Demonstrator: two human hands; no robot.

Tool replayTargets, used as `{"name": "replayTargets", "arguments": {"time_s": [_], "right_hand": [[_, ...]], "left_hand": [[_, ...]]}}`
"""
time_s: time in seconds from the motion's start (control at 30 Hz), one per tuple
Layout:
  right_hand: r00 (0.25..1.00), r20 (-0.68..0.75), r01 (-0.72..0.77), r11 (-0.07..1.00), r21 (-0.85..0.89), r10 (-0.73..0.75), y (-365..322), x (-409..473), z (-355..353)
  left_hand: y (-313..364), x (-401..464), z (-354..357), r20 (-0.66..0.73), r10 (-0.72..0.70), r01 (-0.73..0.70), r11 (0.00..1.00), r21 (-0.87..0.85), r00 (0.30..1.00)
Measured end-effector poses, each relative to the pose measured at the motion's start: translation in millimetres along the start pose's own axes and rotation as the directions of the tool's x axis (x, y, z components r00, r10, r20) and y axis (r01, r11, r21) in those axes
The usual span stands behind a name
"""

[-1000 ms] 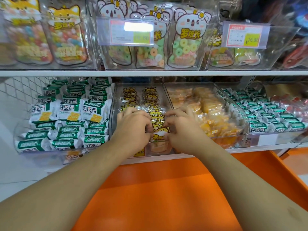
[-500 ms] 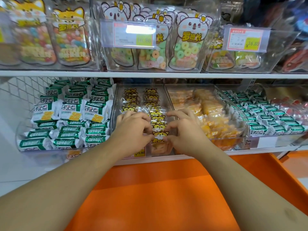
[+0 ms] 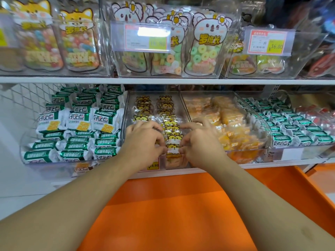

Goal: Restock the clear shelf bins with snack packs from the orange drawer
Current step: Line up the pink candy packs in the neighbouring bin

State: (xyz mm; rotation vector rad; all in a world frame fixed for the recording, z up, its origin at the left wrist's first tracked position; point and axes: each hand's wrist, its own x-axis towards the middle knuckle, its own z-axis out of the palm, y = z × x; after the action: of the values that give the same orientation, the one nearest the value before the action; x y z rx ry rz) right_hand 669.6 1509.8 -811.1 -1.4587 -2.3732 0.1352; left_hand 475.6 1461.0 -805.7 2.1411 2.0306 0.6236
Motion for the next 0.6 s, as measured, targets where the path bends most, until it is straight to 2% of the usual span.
{"name": "replayTargets", "arguments": {"time_s": [0.1, 0.17, 0.23, 0.3, 0.4, 0.6], "right_hand": [[0.994, -0.02, 0.106, 0.993, -0.053, -0.107, -5, -3, -3], [0.99, -0.001, 0.138, 0.99, -0.032, -0.138, -17, -5, -6], [0.991, 0.047, 0.128, 0.992, -0.02, -0.127, -30, -6, -5], [0.985, 0.084, 0.156, 0.984, -0.089, -0.149, -35, -6, 2], [0.974, 0.173, 0.183, 0.958, -0.221, -0.146, -30, -5, 14], [0.969, 0.192, 0.21, 0.934, -0.29, -0.158, -30, -8, 17]], "left_hand": [[-1, -6, -5, -0.04, 0.02, -0.02, 1.0, -0.013, 0.999], [-5, -9, -6, -0.062, 0.009, -0.007, 0.999, 0.038, 0.998], [-9, -10, -5, 0.025, -0.017, 0.014, 0.992, 0.128, 1.0], [-12, -10, -3, 0.108, -0.039, 0.013, 0.974, 0.228, 0.993], [-12, -11, 0, 0.112, -0.013, -0.02, 0.958, 0.285, 0.994], [-18, -17, 4, 0.139, 0.009, -0.053, 0.946, 0.321, 0.99]]}}
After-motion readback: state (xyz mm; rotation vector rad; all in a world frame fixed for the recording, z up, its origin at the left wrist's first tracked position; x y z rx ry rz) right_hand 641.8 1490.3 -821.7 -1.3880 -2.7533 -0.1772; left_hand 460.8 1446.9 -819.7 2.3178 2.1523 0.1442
